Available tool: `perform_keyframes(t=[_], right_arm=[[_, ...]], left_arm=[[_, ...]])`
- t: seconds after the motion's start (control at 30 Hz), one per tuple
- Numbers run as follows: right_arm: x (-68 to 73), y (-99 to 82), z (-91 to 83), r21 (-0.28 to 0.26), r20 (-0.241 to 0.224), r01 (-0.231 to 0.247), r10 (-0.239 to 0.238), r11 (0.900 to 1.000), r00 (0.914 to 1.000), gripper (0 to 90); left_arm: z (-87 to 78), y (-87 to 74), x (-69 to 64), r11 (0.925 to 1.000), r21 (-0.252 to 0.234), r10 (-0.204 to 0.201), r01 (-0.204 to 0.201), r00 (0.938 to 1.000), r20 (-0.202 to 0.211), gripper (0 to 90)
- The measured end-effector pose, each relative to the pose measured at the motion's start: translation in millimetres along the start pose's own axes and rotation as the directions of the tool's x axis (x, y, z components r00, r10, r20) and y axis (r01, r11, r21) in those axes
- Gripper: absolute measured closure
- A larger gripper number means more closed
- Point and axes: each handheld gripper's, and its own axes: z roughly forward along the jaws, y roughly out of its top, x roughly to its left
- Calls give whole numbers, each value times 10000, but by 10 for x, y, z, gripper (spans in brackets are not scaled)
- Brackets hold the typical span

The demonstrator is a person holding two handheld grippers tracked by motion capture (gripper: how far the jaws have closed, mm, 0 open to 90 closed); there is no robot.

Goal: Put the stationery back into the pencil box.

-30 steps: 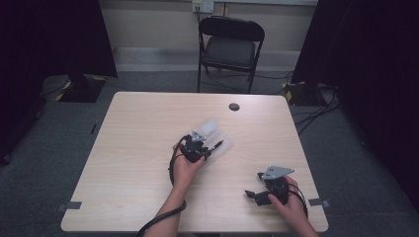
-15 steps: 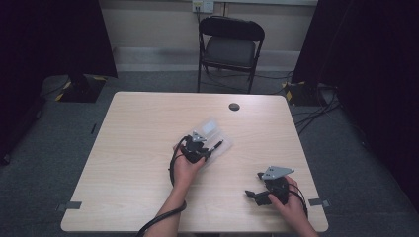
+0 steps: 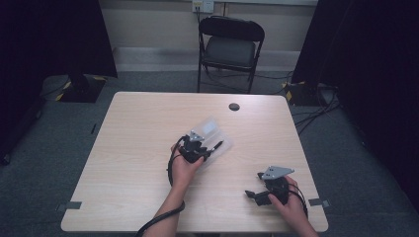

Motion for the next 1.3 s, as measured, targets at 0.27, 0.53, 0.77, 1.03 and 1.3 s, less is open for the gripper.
perform_keyframes(t=[0.27,0.53,0.77,1.03,1.3], right_arm=[[0,0,0,0,-1,-2,2,10000,10000,137],[0,0,0,1,0,-1,1,10000,10000,137],[-1,0,0,4,-4,5,-5,10000,10000,137],[-3,0,-1,11,-4,22,-22,10000,10000,137],[-2,0,-1,13,-3,9,-9,10000,10000,137]], left_arm=[[-83,10,6,9998,-176,-77,78,9999,99,625],[-159,32,-14,9992,-368,152,-139,9993,341,548],[-224,43,-50,9989,-386,272,-255,9987,426,397],[-275,70,-113,9969,-440,672,-646,9959,606,276],[-323,58,-157,9946,-425,977,-944,9917,841,216]])
